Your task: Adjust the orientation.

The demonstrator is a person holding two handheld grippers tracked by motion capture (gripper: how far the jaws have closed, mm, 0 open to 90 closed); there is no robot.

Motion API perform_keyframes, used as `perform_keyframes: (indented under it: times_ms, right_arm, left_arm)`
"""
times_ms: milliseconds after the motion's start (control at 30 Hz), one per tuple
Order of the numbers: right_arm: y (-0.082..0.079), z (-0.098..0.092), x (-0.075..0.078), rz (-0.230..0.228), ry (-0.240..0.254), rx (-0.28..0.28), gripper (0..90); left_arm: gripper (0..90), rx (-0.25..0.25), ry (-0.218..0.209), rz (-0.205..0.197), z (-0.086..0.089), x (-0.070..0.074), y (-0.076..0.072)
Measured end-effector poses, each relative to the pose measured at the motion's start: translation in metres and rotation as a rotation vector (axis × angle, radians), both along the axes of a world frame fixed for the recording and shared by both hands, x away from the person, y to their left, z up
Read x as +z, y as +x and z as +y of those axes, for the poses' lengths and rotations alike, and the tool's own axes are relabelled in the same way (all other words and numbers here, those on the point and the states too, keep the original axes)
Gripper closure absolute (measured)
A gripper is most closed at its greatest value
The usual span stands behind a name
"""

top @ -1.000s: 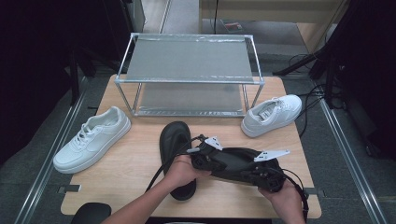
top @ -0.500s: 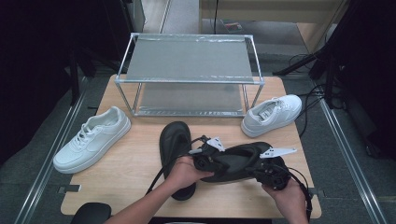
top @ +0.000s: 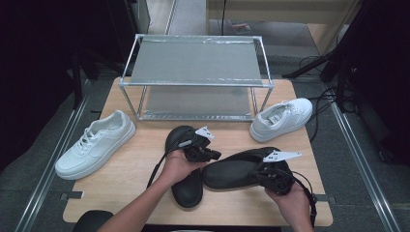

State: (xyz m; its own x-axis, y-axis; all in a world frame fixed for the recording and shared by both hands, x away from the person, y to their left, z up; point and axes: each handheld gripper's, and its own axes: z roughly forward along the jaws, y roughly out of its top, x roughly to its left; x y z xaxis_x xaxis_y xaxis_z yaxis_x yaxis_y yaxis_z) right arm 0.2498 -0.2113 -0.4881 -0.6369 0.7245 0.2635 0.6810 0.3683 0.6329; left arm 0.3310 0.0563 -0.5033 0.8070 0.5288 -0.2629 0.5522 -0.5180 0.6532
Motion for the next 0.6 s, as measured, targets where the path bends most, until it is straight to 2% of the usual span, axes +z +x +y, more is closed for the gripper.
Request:
perform_keyframes:
  times_ms: [133,233,300,400,433,533,600]
  right_arm:
    - [0.000,0.000,0.000,-0.005,0.005,-0.002,90.0]
    - [0.000,0.002,0.000,-0.011,0.010,0.005,90.0]
    - [0.000,0.003,0.000,-0.015,0.010,0.006,90.0]
    - [0.000,0.000,0.003,-0.017,0.019,0.000,90.0]
    - [0.000,-0.005,0.006,-0.023,0.021,-0.015,90.0]
    - [0.002,-0.019,0.012,-0.058,-0.021,-0.064,90.0]
    - [0.004,-0.024,0.010,-0.034,-0.009,-0.074,90.0]
  left_arm:
    - [90.0,-0.011,0.026,-0.017,-0.007,0.000,0.000]
    - [89.7,-0.010,0.037,-0.010,-0.013,-0.002,0.002]
    - [89.4,-0.016,0.060,-0.002,-0.017,-0.004,0.004]
    - [89.4,-0.010,0.057,0.003,-0.021,-0.002,0.007]
    - [89.3,-0.009,0.061,-0.002,-0.021,-0.001,0.008]
    - [89.5,-0.009,0.074,0.011,-0.021,-0.004,0.013]
    - [89.5,-0.014,0.075,0.025,-0.023,-0.006,0.015]
